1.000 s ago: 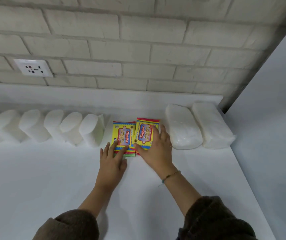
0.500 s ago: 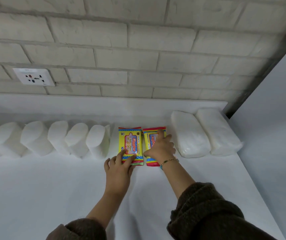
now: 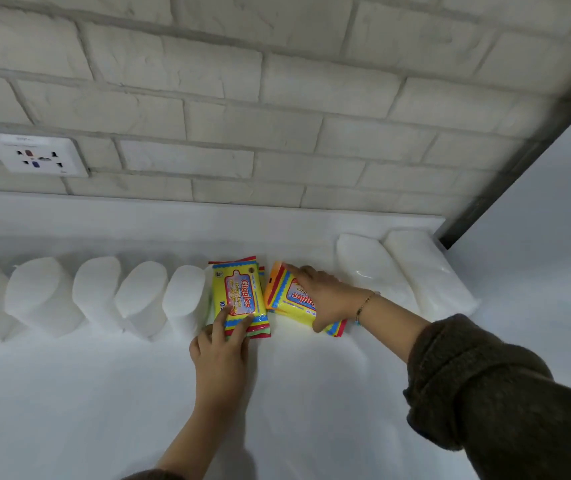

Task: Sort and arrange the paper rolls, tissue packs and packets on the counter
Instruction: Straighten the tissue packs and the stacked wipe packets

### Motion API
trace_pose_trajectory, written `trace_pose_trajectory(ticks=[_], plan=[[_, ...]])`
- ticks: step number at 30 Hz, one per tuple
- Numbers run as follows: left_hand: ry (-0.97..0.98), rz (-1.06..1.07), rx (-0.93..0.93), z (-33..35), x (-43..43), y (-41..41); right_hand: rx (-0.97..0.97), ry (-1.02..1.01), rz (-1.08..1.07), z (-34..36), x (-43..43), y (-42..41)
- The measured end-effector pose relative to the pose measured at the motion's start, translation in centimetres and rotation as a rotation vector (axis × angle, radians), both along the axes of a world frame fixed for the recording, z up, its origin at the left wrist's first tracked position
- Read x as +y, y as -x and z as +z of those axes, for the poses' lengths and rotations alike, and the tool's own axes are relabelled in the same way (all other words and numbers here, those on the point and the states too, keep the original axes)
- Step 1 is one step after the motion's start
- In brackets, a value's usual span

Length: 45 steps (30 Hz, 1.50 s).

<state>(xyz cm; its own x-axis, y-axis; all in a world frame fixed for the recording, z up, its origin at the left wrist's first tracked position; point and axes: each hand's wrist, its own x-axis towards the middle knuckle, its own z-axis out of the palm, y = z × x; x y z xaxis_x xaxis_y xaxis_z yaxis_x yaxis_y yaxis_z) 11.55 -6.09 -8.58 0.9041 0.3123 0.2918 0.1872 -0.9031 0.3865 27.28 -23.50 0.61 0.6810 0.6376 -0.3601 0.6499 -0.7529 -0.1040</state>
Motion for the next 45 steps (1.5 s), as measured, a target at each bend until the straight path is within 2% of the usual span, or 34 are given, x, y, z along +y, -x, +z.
trace_pose_trajectory(ticks=[4,9,13,17,19,23,26,30,33,35,38,40,45], plan=[[0.03,-0.014,-0.014,-0.6,-0.1,-0.1,-0.057,0.102,0.146,0.6,0.6,-1.6],[0.021,-0.01,-0.013,-0.6,-0.1,-0.3,-0.148,0.176,0.153,0.4,1.4,-3.5],[0.004,-0.008,-0.013,-0.2,-0.2,-0.2,-0.283,0.17,0.057,0.5,2.2,-2.7],[0.012,-0.014,0.002,0.1,-0.1,-0.2,-0.569,0.056,-0.024,-0.4,3.1,-0.2],[0.014,-0.015,0.009,0.0,-0.2,-0.1,-0.604,0.057,-0.122,-0.6,3.3,0.8],[0.011,-0.017,0.004,-0.1,-0.2,0.0,-0.369,-0.013,-0.222,-0.8,3.1,0.5],[0.011,-0.013,0.005,-0.1,-0.2,0.0,-0.367,-0.092,-0.198,-0.7,3.0,-0.5],[0.029,-0.004,0.017,0.1,-0.4,0.1,-0.302,-0.159,-0.268,-0.1,3.3,-3.2],[0.031,-0.004,0.023,0.2,-0.4,0.1,-0.285,-0.135,-0.283,0.1,3.6,-4.1],[0.037,0.004,0.034,0.2,-0.4,0.1,-0.351,-0.066,-0.272,0.1,4.0,-3.7],[0.042,0.004,0.025,0.2,-0.4,0.1,-0.45,0.075,-0.077,-0.1,4.1,-2.1],[0.034,0.002,0.004,0.2,-0.4,0.1,-0.431,0.123,0.049,-0.6,3.8,-1.5],[0.034,0.001,0.013,0.2,-0.5,0.2,-0.3,0.126,0.044,-0.7,3.7,-2.5]])
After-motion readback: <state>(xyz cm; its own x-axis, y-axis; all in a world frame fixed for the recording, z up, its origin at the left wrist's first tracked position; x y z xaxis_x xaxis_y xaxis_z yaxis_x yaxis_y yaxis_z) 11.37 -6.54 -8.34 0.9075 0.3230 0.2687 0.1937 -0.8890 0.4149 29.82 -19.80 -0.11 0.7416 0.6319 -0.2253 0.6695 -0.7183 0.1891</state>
